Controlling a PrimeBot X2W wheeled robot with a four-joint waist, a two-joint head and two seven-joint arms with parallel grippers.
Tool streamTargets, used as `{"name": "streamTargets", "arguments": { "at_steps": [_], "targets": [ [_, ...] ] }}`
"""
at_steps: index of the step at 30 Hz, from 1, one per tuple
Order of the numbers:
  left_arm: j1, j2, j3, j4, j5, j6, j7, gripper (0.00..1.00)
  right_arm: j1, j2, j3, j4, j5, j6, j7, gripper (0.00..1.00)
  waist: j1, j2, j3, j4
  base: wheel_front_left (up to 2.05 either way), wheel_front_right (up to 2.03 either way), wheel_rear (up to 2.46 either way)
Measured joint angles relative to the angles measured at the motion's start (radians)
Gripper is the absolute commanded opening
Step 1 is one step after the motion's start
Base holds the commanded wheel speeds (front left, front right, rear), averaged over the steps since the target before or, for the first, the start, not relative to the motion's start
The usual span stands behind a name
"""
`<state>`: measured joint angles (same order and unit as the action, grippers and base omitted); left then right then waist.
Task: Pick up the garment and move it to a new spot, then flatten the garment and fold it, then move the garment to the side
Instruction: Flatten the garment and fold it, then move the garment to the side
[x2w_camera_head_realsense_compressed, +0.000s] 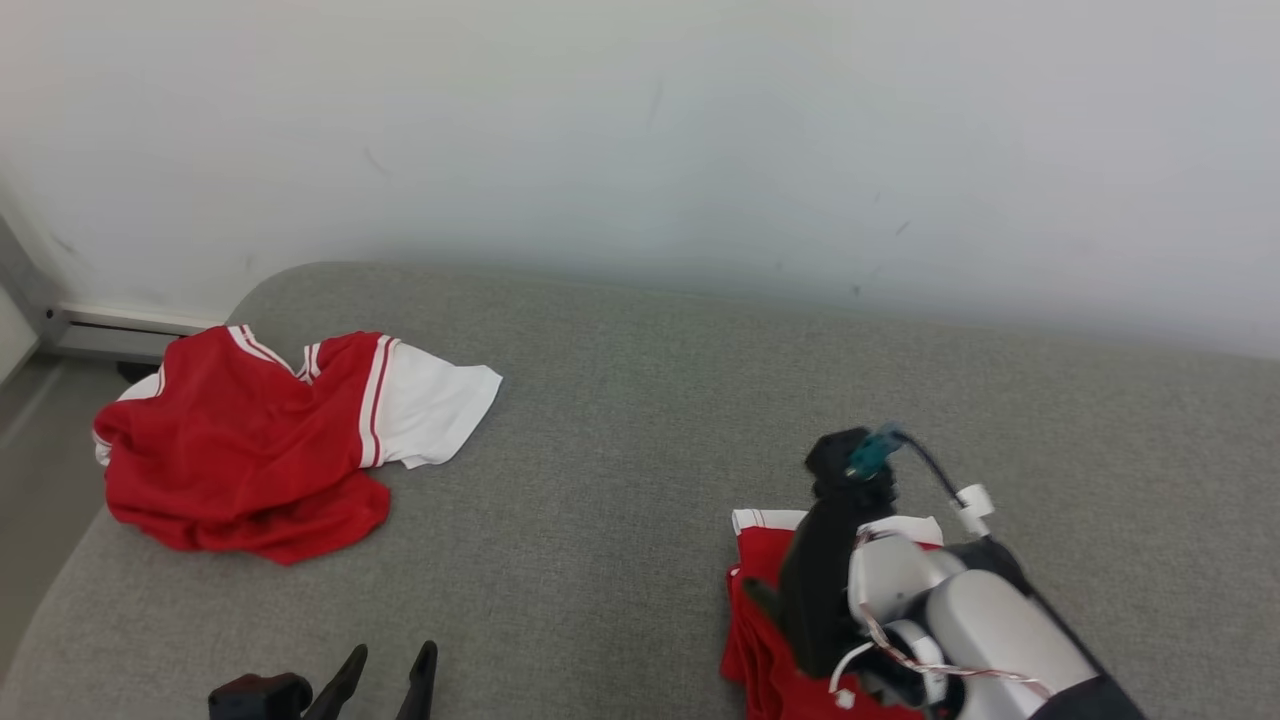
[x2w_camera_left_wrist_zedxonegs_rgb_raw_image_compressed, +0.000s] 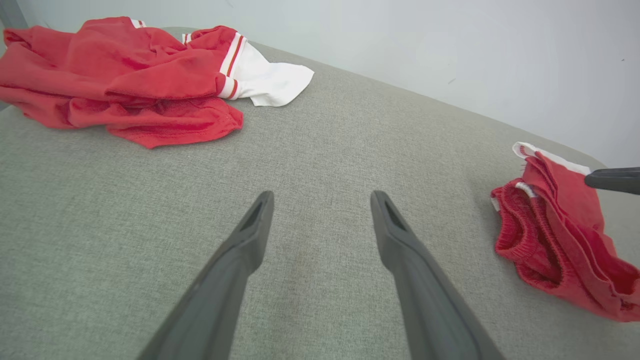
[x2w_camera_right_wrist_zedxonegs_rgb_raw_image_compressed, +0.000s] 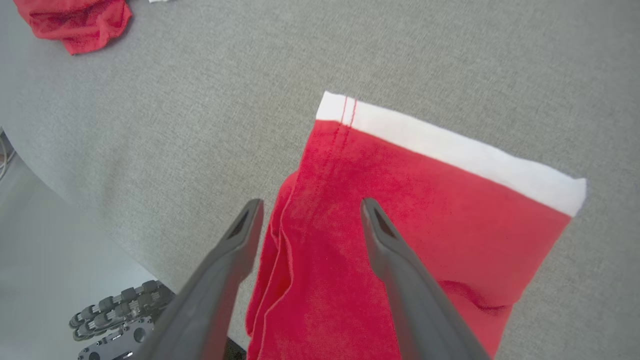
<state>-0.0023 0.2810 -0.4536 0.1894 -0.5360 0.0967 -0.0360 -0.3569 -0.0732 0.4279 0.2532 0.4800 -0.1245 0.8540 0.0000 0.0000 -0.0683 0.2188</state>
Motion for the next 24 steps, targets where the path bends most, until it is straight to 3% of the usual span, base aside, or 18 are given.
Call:
{"name": "streamTargets", "arguments": {
  "at_steps": [6, 11, 24],
  "targets": [
    [0.025, 0.006, 0.014, -0.006, 0.000, 0.008, -0.006, 1.00, 0.079, -0.073, -0.136, -0.069, -0.077, 0.000, -0.036, 1.00, 0.0000, 0.0000, -0.004, -0.029, 0.00, 0.00, 0.00],
    [0.031, 0.007, 0.016, -0.016, 0.000, 0.008, -0.010, 1.00, 0.174, -0.095, -0.240, -0.094, -0.121, 0.000, -0.036, 1.00, 0.0000, 0.0000, -0.002, -0.056, 0.00, 0.00, 0.00],
    [0.011, 0.005, -0.011, -0.032, 0.008, 0.007, 0.002, 1.00, 0.256, -0.039, -0.344, -0.103, -0.165, 0.000, -0.028, 1.00, 0.0000, 0.0000, 0.036, -0.060, 0.00, 0.00, 0.00]
  ]
}}
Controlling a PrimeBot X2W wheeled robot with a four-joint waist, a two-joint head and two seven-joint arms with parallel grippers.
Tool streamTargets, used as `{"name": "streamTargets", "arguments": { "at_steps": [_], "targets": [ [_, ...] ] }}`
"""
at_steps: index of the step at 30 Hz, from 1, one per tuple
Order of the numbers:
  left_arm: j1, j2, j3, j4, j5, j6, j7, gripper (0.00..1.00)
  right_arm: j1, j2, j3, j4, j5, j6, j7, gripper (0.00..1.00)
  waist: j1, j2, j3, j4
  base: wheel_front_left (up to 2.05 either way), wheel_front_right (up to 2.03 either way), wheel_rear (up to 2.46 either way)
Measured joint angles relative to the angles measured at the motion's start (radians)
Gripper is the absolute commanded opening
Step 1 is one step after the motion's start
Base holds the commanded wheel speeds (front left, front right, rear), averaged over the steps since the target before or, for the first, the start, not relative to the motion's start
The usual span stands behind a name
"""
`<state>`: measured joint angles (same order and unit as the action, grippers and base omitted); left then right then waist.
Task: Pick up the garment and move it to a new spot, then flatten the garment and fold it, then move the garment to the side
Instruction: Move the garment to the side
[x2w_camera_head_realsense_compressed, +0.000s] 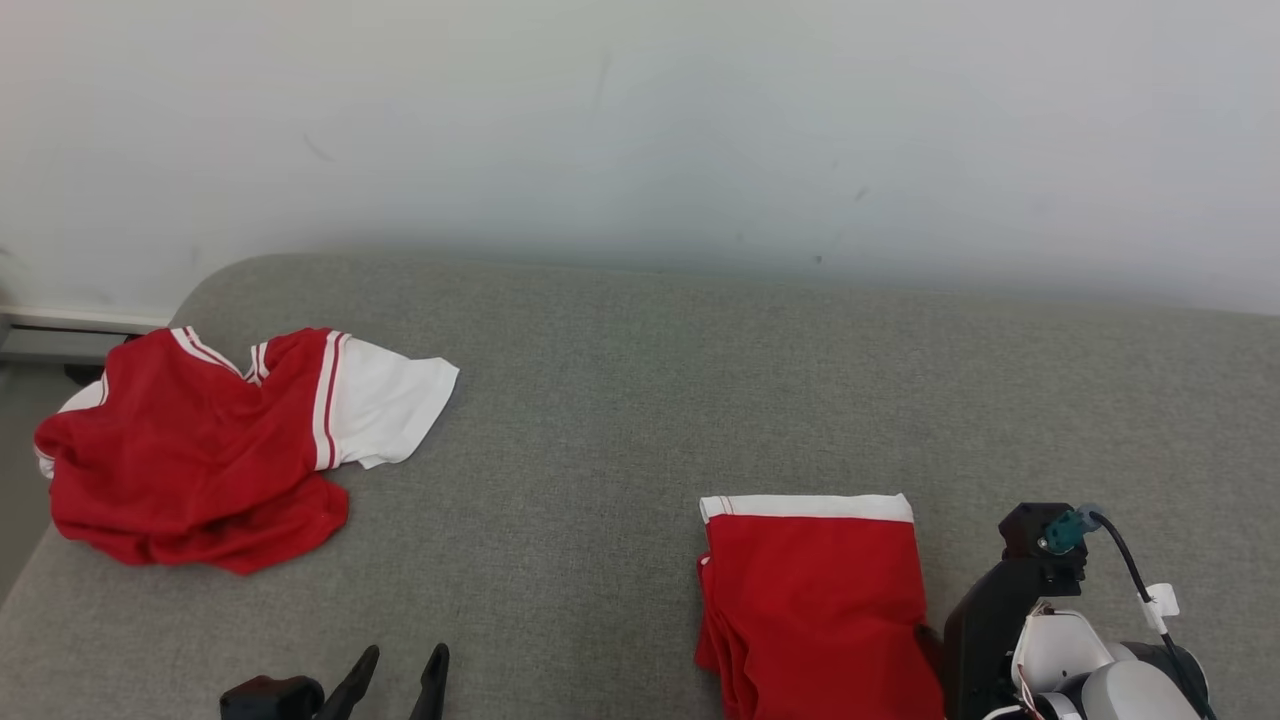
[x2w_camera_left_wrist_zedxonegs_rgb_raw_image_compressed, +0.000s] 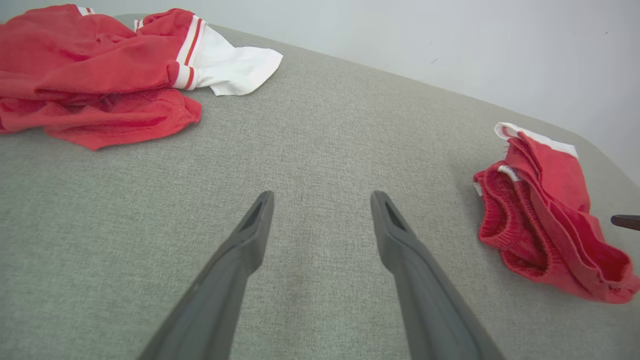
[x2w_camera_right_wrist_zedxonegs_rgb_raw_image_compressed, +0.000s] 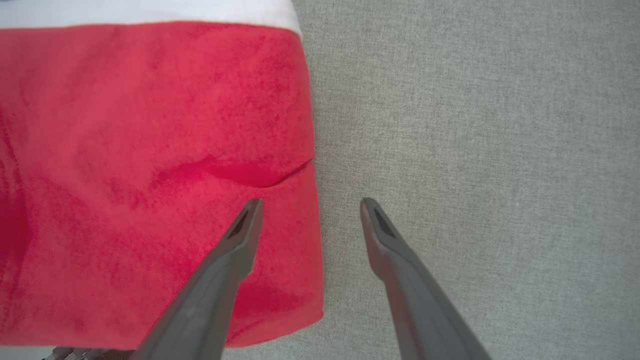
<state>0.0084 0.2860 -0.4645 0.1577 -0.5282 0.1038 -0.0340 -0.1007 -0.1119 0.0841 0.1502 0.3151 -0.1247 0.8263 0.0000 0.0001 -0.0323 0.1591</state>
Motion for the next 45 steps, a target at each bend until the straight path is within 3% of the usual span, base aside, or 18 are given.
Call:
{"name": "streamTargets", "arguments": {
  "at_steps": [31, 33, 34, 35, 36, 45],
  "targets": [
    [-0.039, 0.003, -0.006, -0.010, 0.004, -0.009, 0.026, 1.00, -0.070, 0.048, -0.120, 0.166, -0.044, 0.000, -0.035, 1.00, 0.0000, 0.0000, 0.080, 0.102, 0.00, 0.00, 0.00],
    [-0.039, 0.004, -0.006, -0.009, 0.004, -0.009, 0.028, 1.00, -0.076, 0.048, -0.126, 0.175, -0.036, 0.000, -0.036, 0.72, 0.0000, 0.0000, 0.081, 0.103, 0.00, 0.00, 0.00],
    [-0.040, 0.005, -0.005, -0.009, 0.004, -0.009, 0.030, 1.00, -0.077, 0.048, -0.128, 0.179, -0.034, 0.000, -0.038, 0.41, 0.0000, 0.0000, 0.082, 0.104, 0.00, 0.00, 0.00],
    [-0.040, 0.005, -0.005, -0.009, 0.004, -0.009, 0.031, 1.00, -0.079, 0.049, -0.128, 0.184, -0.034, 0.000, -0.040, 0.25, 0.0000, 0.0000, 0.081, 0.104, 0.00, 0.00, 0.00],
    [-0.040, 0.005, -0.005, -0.009, 0.004, -0.009, 0.031, 1.00, -0.084, 0.049, -0.128, 0.192, -0.034, 0.000, -0.042, 0.00, 0.0000, 0.0000, 0.081, 0.105, 0.00, 0.00, 0.00],
    [-0.039, 0.006, 0.001, -0.005, 0.004, -0.008, 0.030, 1.00, -0.111, 0.057, -0.129, 0.222, -0.025, 0.000, -0.049, 0.00, 0.0000, 0.0000, 0.066, 0.093, 0.00, 0.00, 0.00]
  ]
}}
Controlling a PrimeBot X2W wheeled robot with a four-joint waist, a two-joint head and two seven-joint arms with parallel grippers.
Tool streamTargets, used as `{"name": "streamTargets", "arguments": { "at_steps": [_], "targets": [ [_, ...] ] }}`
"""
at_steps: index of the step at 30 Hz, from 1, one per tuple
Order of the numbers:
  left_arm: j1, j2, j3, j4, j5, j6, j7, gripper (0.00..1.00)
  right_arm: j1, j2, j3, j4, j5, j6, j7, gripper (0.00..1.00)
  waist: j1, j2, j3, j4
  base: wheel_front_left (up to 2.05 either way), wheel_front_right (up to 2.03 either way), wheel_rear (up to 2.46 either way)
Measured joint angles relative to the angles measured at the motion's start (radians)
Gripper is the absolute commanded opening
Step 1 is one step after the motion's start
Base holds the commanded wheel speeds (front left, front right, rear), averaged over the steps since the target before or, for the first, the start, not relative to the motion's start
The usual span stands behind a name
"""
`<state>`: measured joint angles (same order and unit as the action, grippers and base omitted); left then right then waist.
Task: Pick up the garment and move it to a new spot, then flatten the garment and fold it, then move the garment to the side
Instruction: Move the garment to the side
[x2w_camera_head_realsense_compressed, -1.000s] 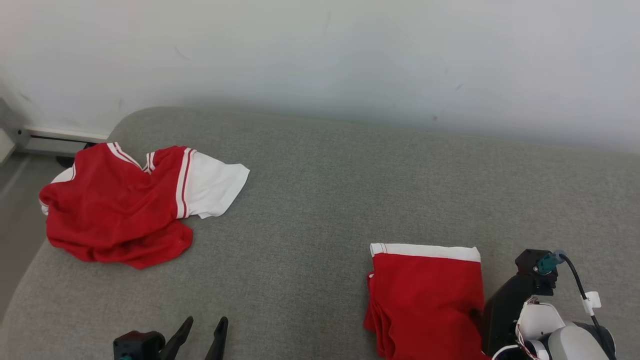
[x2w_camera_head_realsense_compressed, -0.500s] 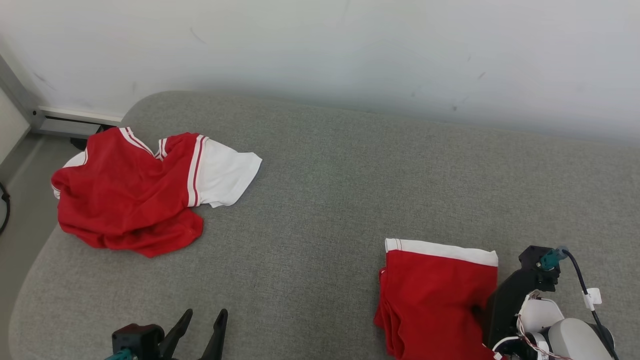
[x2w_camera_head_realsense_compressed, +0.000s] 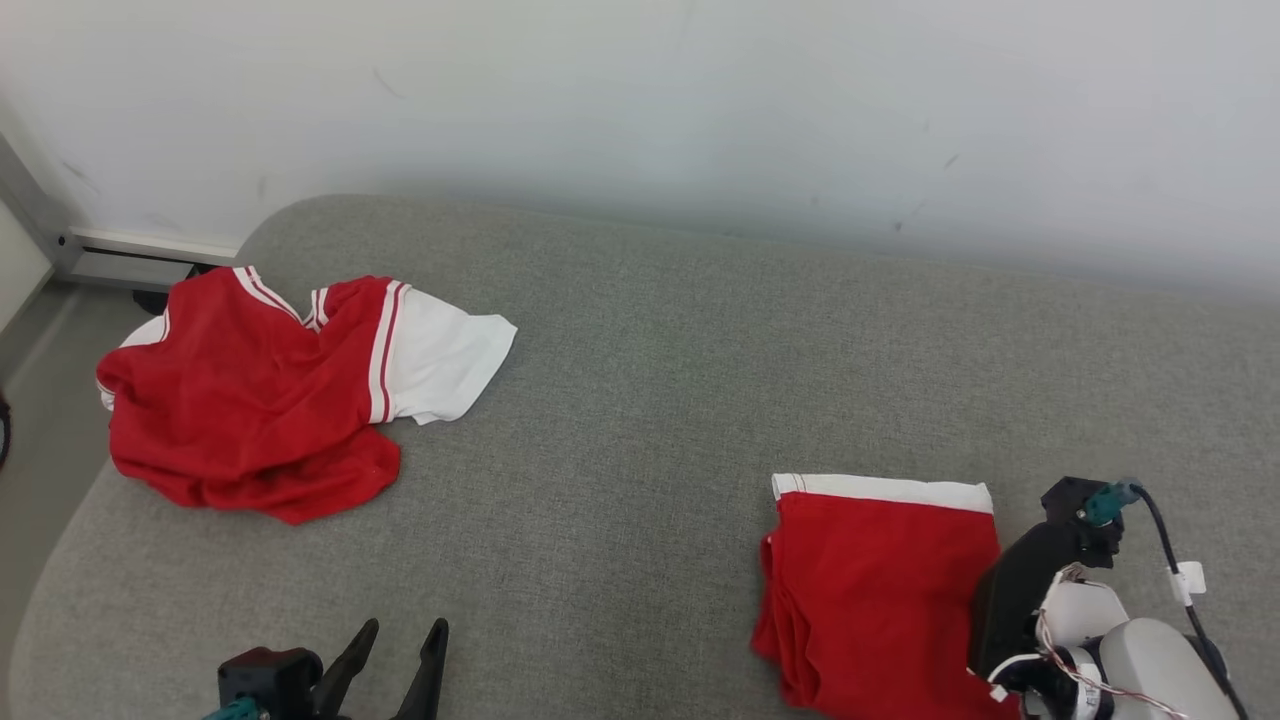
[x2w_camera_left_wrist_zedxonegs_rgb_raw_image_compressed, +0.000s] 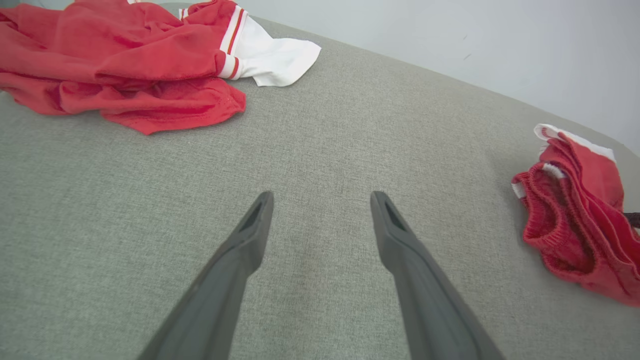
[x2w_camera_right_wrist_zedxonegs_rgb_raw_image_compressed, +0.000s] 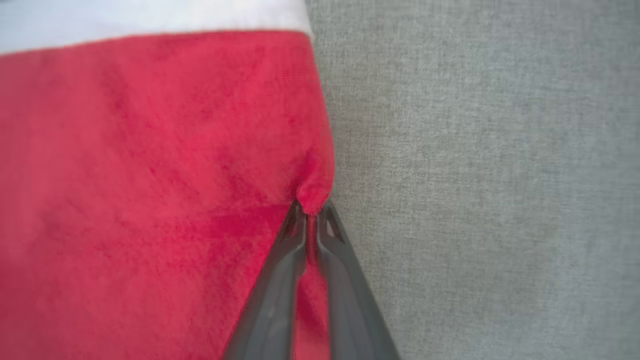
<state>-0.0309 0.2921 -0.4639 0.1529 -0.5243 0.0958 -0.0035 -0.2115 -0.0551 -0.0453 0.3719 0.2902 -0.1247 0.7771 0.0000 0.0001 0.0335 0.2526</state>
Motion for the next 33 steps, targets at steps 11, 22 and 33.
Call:
{"name": "streamTargets", "arguments": {
  "at_steps": [11, 22, 33],
  "targets": [
    [0.009, 0.014, 0.009, -0.006, -0.002, 0.001, -0.002, 1.00, -0.009, -0.201, -0.094, -0.016, -0.023, 0.002, -0.003, 0.00, 0.0000, 0.0000, -0.015, -0.031, 0.00, 0.00, 0.00],
    [0.025, 0.028, 0.022, -0.032, -0.002, 0.001, -0.006, 1.00, -0.071, -0.310, -0.144, -0.013, -0.043, 0.011, -0.022, 0.00, 0.0000, 0.0000, 0.013, -0.081, 0.00, 0.00, 0.00],
    [0.025, 0.030, 0.023, -0.041, -0.002, 0.002, -0.006, 1.00, -0.101, -0.342, -0.116, -0.022, -0.064, 0.056, -0.074, 0.00, 0.0000, 0.0000, 0.030, -0.156, 0.00, 0.00, 0.00]
  ]
}}
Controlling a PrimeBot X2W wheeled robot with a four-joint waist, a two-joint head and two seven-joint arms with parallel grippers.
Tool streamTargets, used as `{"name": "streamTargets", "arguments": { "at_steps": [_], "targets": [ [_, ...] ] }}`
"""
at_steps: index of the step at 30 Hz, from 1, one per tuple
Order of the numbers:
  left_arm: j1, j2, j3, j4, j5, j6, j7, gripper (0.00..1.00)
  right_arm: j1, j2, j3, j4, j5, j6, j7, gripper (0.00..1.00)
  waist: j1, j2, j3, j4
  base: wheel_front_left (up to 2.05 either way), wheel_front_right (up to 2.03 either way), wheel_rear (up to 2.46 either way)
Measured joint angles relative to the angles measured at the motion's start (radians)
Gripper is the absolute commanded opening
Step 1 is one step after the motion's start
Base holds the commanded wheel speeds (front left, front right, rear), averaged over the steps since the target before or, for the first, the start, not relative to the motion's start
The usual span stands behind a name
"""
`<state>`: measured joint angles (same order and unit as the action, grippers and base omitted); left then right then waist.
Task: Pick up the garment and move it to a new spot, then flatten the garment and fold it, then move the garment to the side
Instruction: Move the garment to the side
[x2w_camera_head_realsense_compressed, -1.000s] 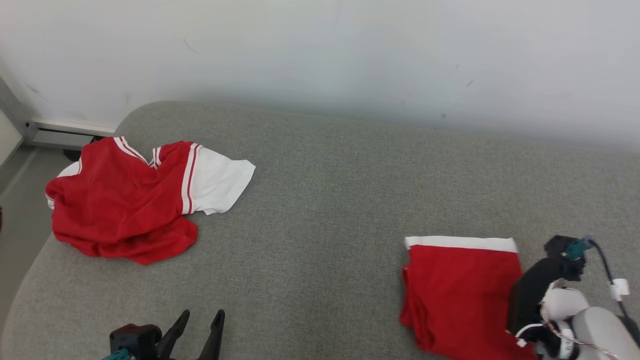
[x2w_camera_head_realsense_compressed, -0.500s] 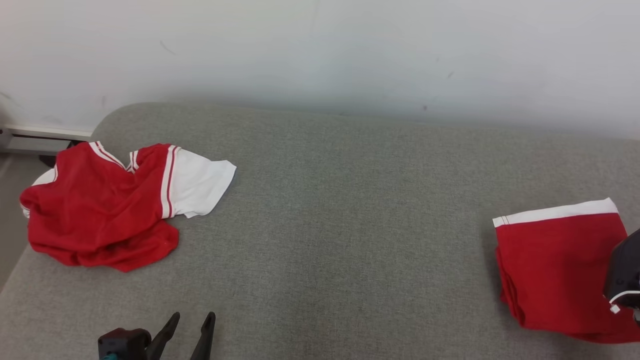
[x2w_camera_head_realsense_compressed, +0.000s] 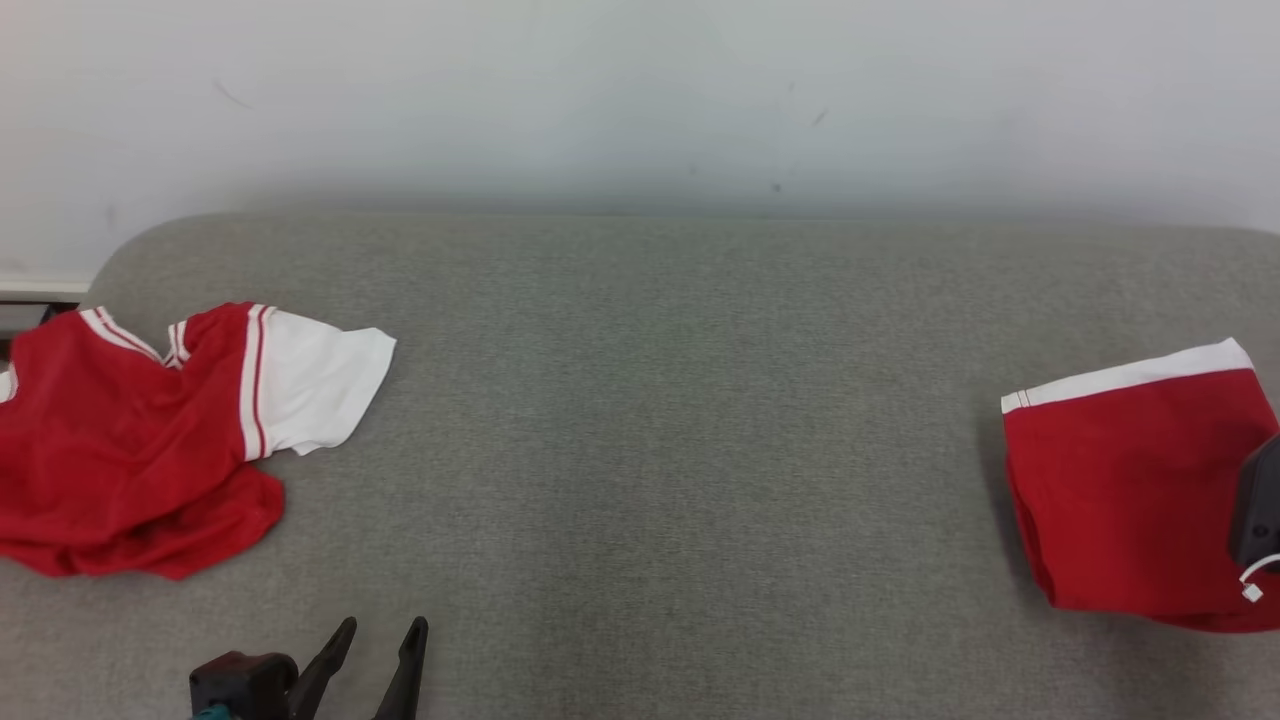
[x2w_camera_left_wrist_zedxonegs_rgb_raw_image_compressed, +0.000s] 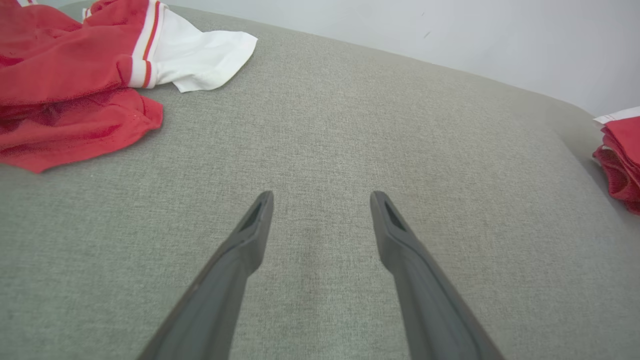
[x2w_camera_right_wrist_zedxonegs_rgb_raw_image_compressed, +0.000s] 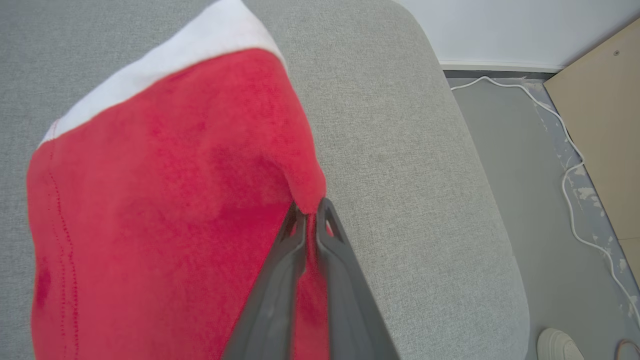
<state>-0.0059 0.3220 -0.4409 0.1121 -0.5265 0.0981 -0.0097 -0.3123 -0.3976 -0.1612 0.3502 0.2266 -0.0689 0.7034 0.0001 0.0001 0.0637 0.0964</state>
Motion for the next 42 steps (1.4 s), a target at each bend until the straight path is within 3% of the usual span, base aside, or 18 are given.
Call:
{"name": "streamTargets", "arguments": {
  "at_steps": [6, 10, 19, 20, 21, 22, 23, 37, 42],
  "targets": [
    [0.000, -0.001, 0.000, -0.001, 0.000, 0.004, 0.000, 1.00, -0.021, -0.008, 0.021, -0.006, -0.009, 0.021, -0.029, 0.00, 0.0000, 0.0000, 0.006, -0.048, 0.00, 0.00, 0.00],
    [0.000, -0.002, 0.000, -0.001, 0.000, 0.004, 0.000, 1.00, -0.030, -0.013, 0.053, -0.028, -0.012, 0.053, -0.045, 0.00, 0.0000, 0.0000, 0.009, -0.079, 0.00, 0.00, 0.00],
    [-0.009, -0.008, -0.004, -0.008, 0.002, 0.007, 0.006, 1.00, -0.051, 0.004, 0.110, -0.065, -0.029, 0.079, -0.079, 0.00, 0.0000, 0.0000, 0.024, -0.145, 0.00, 0.00, 0.00],
    [-0.018, -0.011, -0.012, -0.007, 0.003, 0.006, 0.010, 1.00, -0.050, 0.003, 0.107, -0.064, -0.030, 0.079, -0.081, 0.06, 0.0000, 0.0000, 0.027, -0.151, 0.00, 0.00, 0.00],
    [-0.030, -0.015, -0.019, -0.007, 0.004, 0.006, 0.010, 1.00, -0.050, 0.001, 0.106, -0.064, -0.036, 0.079, -0.085, 0.24, 0.0000, 0.0000, 0.031, -0.155, 0.00, 0.00, 0.00],
    [-0.041, -0.021, -0.023, -0.007, 0.007, 0.005, 0.010, 1.00, -0.049, 0.000, 0.105, -0.065, -0.038, 0.079, -0.090, 0.80, 0.0000, 0.0000, 0.034, -0.158, 0.00, 0.00, 0.00],
    [-0.047, -0.025, -0.024, -0.007, 0.009, 0.000, 0.010, 1.00, -0.049, 0.003, 0.100, -0.065, -0.038, 0.075, -0.092, 1.00, 0.0000, 0.0000, 0.037, -0.160, 0.00, 0.00, 0.00],
    [-0.047, -0.029, -0.028, 0.028, 0.008, -0.003, 0.017, 1.00, -0.045, -0.005, 0.102, -0.097, -0.054, 0.078, -0.170, 1.00, -0.0001, -0.0001, 0.018, -0.135, 0.00, 0.00, 0.00],
    [-0.049, -0.038, -0.031, 0.044, 0.008, -0.003, 0.016, 1.00, -0.045, -0.004, 0.109, -0.120, -0.050, 0.112, -0.250, 1.00, -0.0001, -0.0002, -0.008, -0.118, 0.00, 0.00, 0.00]
  ]
}}
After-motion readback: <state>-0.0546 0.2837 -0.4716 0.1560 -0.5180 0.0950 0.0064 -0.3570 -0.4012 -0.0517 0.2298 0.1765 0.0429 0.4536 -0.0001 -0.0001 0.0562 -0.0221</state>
